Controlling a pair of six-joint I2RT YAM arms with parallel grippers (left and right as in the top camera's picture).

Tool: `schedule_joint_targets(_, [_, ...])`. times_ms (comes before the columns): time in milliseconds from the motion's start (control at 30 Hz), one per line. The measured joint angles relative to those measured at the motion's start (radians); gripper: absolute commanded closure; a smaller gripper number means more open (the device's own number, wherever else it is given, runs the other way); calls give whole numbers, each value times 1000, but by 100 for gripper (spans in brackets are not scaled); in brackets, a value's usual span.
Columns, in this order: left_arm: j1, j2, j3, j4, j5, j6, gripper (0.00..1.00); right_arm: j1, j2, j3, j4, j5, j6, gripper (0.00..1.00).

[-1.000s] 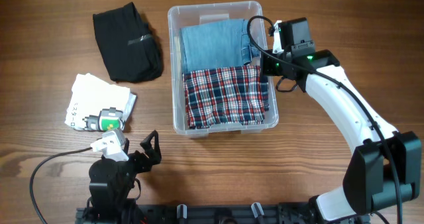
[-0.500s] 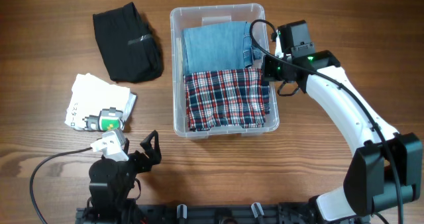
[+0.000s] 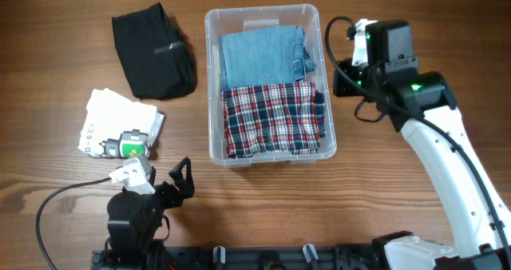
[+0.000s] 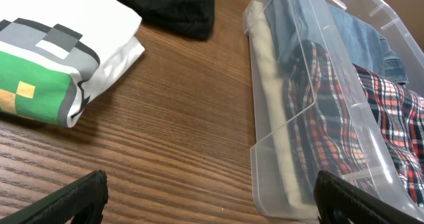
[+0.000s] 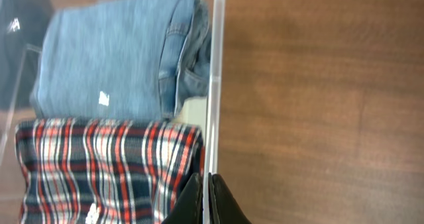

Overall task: Pack container
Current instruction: 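Tuck the plaid shirt's right edge down, then raise the right gripper away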

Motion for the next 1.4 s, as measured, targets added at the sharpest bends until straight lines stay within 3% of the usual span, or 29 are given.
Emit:
schedule_joint_targets(433, [0, 0, 0, 0, 0, 0, 0, 212, 47, 0, -77, 203, 0, 96])
schedule_joint_targets(1067, [0, 0, 0, 0, 0, 0, 0, 217, 287, -5, -70, 242, 80, 96])
schedule_joint_targets(1400, [0, 0, 0, 0, 0, 0, 0, 219, 287, 4, -92, 228, 80, 96])
